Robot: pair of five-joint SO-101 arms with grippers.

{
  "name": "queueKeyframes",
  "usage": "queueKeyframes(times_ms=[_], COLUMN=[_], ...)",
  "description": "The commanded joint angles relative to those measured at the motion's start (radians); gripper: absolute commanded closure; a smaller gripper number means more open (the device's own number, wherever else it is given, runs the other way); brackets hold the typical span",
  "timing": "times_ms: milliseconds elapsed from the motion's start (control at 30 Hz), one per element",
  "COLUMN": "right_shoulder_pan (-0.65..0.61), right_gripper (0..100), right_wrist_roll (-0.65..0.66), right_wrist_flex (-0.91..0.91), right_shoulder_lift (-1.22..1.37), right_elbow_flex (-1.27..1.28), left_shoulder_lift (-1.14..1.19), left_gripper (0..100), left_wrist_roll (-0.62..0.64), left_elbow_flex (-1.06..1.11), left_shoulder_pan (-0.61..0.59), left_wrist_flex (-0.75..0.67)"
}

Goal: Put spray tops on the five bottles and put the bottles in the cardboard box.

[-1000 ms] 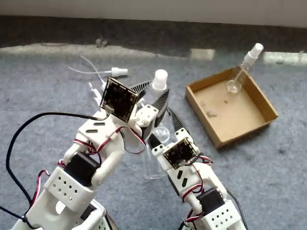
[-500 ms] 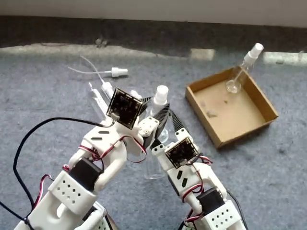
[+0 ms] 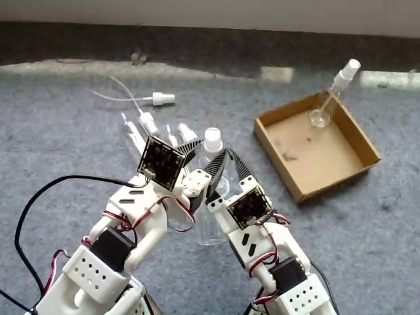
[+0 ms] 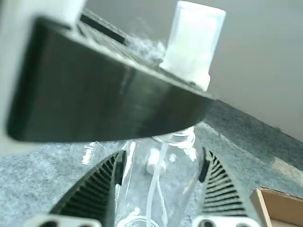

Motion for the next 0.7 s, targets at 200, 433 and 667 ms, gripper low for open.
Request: queueKeyframes(times_ms=[200, 433, 667], right_shoulder_pan=[-0.002, -0.001, 0.001], right_gripper=[89.5, 89.5, 89.6], right_wrist_roll=[0.078, 0.072, 0.072], right_wrist_flex=[0.002, 0.002, 0.002], right_shoulder_lift=[-0.018, -0.018, -0.018], right_elbow_flex=[0.114, 0.114, 0.114], left_shoulder_lift=[-0.002, -0.012, -0.012], left_gripper=[98, 98, 98], left_wrist_roll=[0.012, 0.012, 0.012], left_elbow_flex=[0.001, 0.028, 0.077], left_shoulder_pan=[0.022, 0.022, 0.022], left_wrist_flex=[-0.084, -0.081, -0.081])
